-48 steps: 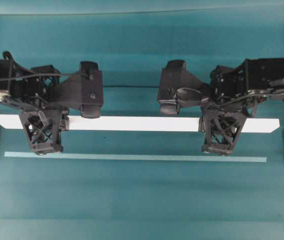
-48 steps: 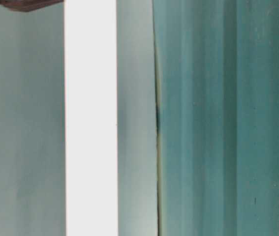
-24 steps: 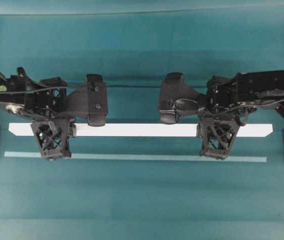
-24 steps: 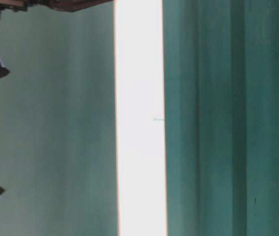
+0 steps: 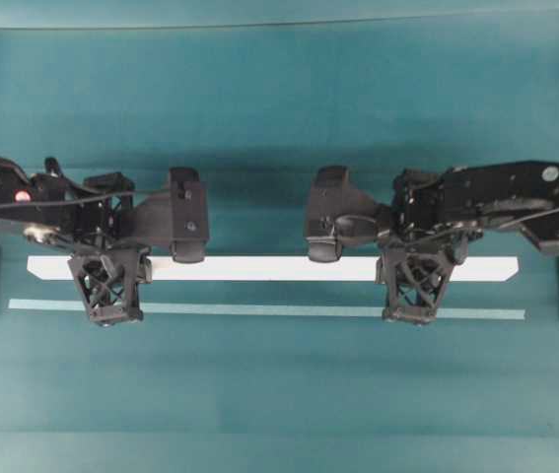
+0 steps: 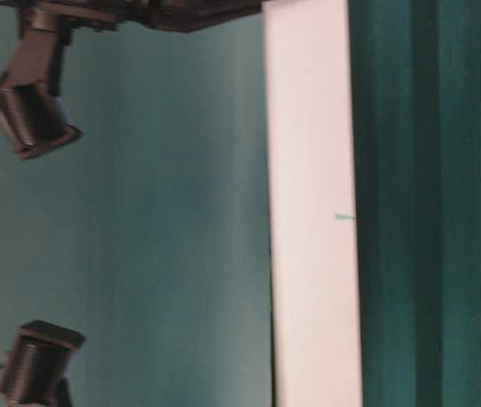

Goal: Lift a wooden board with both hands.
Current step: 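Lower the board with both grippers back toward the table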

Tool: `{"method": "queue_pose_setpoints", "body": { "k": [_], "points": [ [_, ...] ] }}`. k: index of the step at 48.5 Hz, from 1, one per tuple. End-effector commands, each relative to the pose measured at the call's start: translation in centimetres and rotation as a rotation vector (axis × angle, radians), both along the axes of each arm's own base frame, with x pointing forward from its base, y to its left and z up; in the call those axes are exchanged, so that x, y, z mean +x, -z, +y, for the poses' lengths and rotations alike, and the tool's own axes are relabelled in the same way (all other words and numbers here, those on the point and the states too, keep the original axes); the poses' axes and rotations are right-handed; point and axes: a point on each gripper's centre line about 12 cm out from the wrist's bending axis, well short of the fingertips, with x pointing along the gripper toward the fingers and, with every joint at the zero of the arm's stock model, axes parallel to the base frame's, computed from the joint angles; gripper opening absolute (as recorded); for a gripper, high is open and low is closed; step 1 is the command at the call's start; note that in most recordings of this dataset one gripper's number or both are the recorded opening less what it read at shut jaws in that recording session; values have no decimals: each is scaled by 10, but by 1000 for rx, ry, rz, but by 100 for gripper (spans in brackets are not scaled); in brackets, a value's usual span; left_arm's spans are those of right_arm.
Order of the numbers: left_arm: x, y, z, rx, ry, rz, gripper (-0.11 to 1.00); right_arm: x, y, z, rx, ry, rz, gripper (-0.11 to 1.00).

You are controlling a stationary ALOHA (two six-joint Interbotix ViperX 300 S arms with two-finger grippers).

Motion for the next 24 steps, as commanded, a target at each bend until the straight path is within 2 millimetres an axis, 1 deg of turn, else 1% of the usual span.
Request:
{"method": "queue_pose_setpoints", "body": {
  "k": [1, 6, 13, 24],
  "points": [
    [3, 3, 1, -6, -31, -35, 18, 0, 8, 6, 13, -11, 13, 22],
    [3, 11, 1, -14, -51, -49, 18, 1, 15, 10, 22, -12, 4, 22],
    [5, 18, -1, -15, -46, -55, 18, -1, 25, 16, 27, -19, -6, 22],
    [7, 26, -3, -16, -44, -43, 18, -3, 37, 17, 29, -18, -6, 22]
  ]
}}
